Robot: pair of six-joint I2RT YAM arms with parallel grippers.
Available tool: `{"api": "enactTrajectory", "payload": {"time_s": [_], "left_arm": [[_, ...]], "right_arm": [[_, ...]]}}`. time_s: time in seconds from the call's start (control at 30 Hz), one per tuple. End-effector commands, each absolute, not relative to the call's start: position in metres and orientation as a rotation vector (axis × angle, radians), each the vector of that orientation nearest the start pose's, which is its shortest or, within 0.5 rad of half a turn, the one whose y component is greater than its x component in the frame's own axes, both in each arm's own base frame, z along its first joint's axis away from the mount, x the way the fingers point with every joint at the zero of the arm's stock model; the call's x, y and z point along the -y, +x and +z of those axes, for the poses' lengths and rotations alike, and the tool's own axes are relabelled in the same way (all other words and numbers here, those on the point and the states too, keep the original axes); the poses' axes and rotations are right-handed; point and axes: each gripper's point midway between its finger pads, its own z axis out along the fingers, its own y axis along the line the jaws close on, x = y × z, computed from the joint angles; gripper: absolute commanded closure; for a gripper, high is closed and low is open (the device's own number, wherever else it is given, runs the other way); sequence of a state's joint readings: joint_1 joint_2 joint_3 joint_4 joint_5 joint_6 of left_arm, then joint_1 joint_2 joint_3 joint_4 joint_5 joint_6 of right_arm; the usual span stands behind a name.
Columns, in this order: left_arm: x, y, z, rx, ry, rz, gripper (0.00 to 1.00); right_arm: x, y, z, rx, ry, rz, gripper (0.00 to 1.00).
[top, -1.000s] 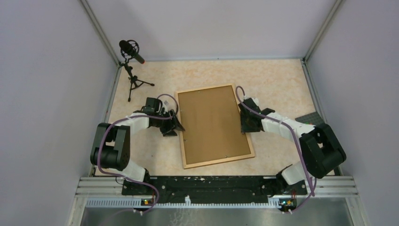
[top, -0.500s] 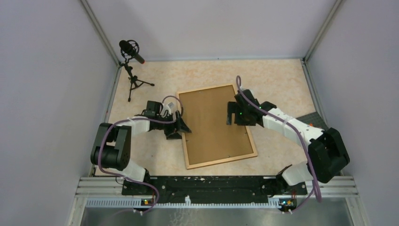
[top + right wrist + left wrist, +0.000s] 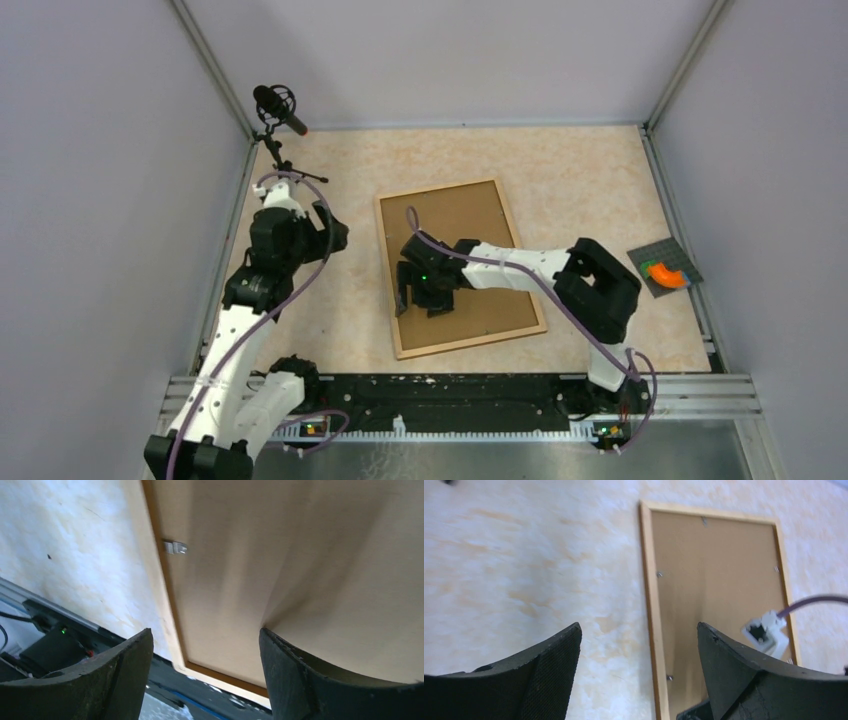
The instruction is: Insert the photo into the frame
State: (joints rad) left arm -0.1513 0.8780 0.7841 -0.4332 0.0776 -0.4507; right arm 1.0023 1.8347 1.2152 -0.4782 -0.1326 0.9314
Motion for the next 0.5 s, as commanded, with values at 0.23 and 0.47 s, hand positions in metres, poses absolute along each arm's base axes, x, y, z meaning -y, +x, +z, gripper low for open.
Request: {"api": "enactTrajectory", "payload": {"time_s": [0.23,0.47], "left_arm": [[0.022,0.276,0.216,-2.02,-0.456,-0.109,0.12],[0.02,0.271,0.222,-1.999,-0.471,-0.085,0.12]], "right_arm": [[-0.414,0.154,0.02,-2.977,-0.063,0.418,0.7],[-0.411,0.162,0.007,-2.886,-0.047,0.166,0.71]]}}
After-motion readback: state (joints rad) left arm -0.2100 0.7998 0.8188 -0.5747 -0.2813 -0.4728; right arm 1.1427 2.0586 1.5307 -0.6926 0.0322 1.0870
